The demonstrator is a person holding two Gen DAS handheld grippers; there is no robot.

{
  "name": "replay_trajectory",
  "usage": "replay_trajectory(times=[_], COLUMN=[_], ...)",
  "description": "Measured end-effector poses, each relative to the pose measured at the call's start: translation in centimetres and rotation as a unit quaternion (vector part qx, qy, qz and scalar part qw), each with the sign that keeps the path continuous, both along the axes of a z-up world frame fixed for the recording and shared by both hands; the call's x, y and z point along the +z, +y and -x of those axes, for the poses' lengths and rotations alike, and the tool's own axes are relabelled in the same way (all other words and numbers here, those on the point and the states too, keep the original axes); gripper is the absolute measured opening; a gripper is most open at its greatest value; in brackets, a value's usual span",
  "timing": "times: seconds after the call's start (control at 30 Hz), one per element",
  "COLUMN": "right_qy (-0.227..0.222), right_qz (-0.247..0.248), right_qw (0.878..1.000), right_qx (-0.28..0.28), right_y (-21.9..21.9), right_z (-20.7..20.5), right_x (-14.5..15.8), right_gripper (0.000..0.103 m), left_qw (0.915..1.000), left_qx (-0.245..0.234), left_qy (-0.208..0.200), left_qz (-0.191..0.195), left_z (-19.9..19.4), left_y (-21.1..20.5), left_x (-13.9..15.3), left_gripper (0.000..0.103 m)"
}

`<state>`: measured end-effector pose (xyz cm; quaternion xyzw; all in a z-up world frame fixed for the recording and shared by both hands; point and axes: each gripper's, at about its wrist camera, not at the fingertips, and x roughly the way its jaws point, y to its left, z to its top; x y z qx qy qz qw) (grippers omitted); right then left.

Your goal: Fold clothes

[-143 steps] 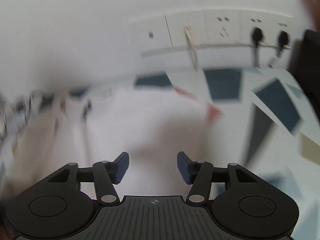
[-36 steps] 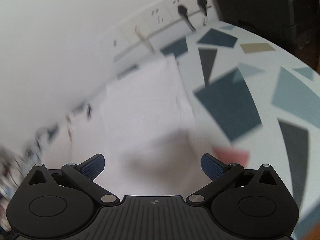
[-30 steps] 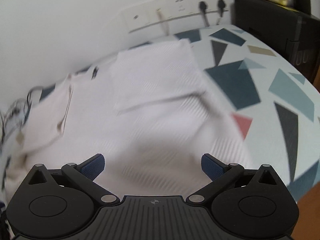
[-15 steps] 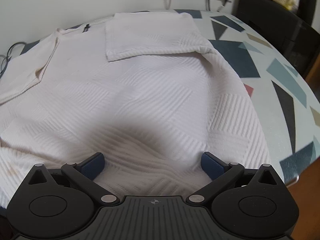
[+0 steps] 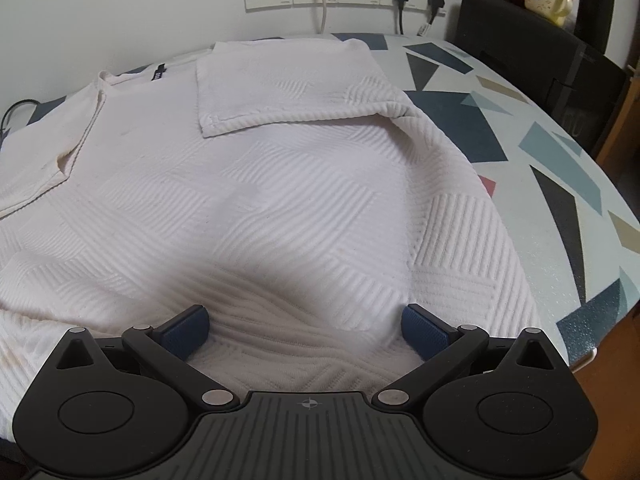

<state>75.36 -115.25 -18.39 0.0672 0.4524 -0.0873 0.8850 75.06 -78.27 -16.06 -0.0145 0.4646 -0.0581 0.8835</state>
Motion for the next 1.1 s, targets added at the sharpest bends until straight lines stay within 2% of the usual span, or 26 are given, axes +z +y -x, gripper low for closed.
replay_trajectory(times=[0.2, 0.33, 0.43, 0.5, 0.57, 0.6, 0.7, 0.83, 0.9, 1.03, 1.1], right_qy=[-0.003, -0.022, -0.028, -0.017, -0.009, -0.019, -0.076, -0.112, -0.122, -0.125, -0.124], right_qz=[0.006, 0.012, 0.012, 0.008, -0.001, -0.013, -0.064, -0.108, -0.118, -0.134, -0.126], right_qw=[1.0, 1.0, 0.999, 1.0, 1.0, 1.0, 0.995, 0.987, 0.983, 0.974, 0.971], right_qx=[-0.011, -0.016, -0.016, -0.01, -0.011, -0.013, -0.01, -0.042, -0.076, -0.133, -0.162], right_y=[0.3, 0.5, 0.5, 0.3, 0.2, 0.1, -0.6, -2.1, -3.0, -5.7, -7.1], right_z=[0.0, 0.5, 0.6, 0.4, 0.4, 0.8, 2.7, 4.4, 5.3, 7.5, 9.3], right_x=[0.0, -0.3, -0.3, -0.1, 0.5, 1.0, 3.0, 4.3, 4.6, 4.8, 4.5], right_gripper=[0.102, 0.102, 0.102, 0.102, 0.1, 0.099, 0.102, 0.102, 0.102, 0.102, 0.102], left_qw=[0.9994, 0.9991, 0.9989, 0.9976, 0.992, 0.9882, 0.9858, 0.9756, 0.9711, 0.9723, 0.9735], left_qx=[-0.022, -0.031, -0.038, -0.061, -0.053, -0.062, -0.135, -0.202, -0.22, -0.219, -0.214], left_qy=[-0.024, -0.026, -0.025, -0.031, -0.105, -0.132, -0.099, -0.069, -0.07, -0.069, -0.075], left_qz=[0.011, 0.012, 0.008, -0.005, -0.045, -0.047, -0.008, -0.051, -0.06, -0.041, -0.032], left_z=[0.7, 0.7, 0.4, 0.3, 1.3, 1.7, 0.7, -0.8, -1.1, -1.7, -1.6], left_y=[0.6, 0.7, 0.8, 1.1, 2.0, 2.8, 4.9, 4.6, 4.0, 2.7, 2.3], left_x=[-0.3, -0.3, -0.3, 0.4, 1.7, 2.2, 2.2, 1.1, 0.9, 0.2, -0.5], left_gripper=[0.103, 0.103, 0.103, 0.102, 0.099, 0.099, 0.099, 0.1, 0.1, 0.102, 0.102])
